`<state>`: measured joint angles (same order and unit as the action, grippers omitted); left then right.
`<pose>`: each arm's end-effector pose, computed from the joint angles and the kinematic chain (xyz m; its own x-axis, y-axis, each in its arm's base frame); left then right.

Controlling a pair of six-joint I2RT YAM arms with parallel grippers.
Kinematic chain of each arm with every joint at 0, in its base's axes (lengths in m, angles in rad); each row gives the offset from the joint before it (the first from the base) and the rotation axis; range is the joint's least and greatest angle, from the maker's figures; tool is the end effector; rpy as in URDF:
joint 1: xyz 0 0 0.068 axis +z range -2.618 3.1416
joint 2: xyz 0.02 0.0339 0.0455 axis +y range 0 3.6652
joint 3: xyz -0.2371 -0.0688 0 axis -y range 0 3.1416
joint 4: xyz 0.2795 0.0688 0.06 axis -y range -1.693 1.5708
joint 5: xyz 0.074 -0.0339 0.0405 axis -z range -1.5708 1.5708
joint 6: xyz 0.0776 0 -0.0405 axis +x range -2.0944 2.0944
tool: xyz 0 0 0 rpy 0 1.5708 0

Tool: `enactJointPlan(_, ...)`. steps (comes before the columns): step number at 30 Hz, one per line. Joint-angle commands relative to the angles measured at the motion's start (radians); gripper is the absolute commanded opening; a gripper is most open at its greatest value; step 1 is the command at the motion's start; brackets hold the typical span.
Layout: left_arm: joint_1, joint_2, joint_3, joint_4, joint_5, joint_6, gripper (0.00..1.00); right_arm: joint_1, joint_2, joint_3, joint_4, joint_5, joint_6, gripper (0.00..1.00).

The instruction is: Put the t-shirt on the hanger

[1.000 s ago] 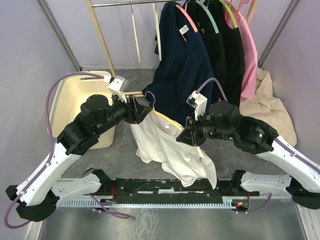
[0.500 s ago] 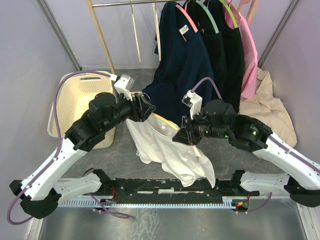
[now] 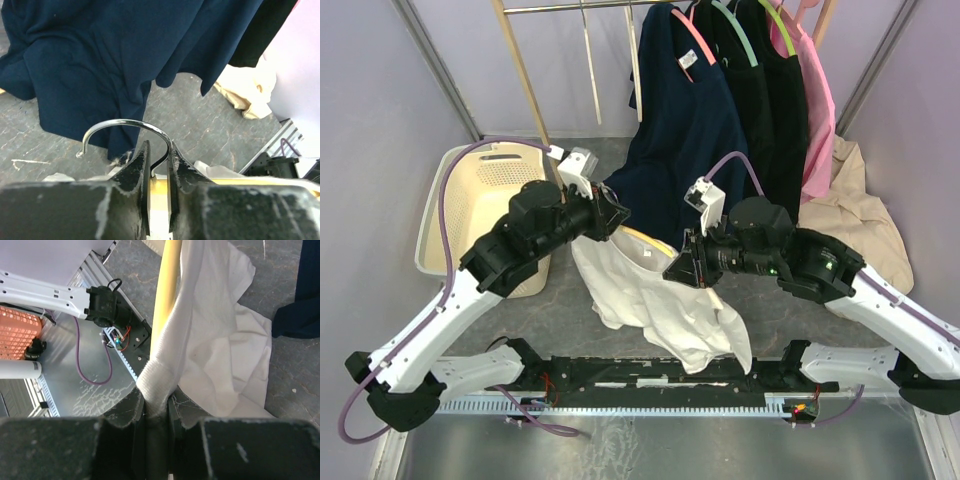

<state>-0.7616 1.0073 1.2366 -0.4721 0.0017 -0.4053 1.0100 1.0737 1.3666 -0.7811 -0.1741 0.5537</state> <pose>0.2163 -0.2065 0.3995 -0.4325 -0.1324 -0.8919 0.5667 0.7295 -0.3831 0.1429 0.2528 0.3895 -0.6935 -0.1305 -0.7085 -0.6474 0.5442 0.5335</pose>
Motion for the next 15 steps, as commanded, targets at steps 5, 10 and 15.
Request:
enactJointPlan(5, -0.010, 0.010, 0.045, 0.040, 0.035, -0.043, 0.03, 0.001, -0.013, 0.058, 0.121, 0.022, -0.008, 0.01)
enactJointPlan(10, -0.012, 0.016, 0.073, 0.034, 0.029, -0.033, 0.03, 0.000, -0.007, 0.063, 0.112, 0.020, -0.002, 0.03)
enactJointPlan(15, -0.015, 0.028, 0.126, 0.011, 0.017, -0.006, 0.03, 0.000, 0.003, 0.097, 0.052, 0.010, -0.006, 0.30)
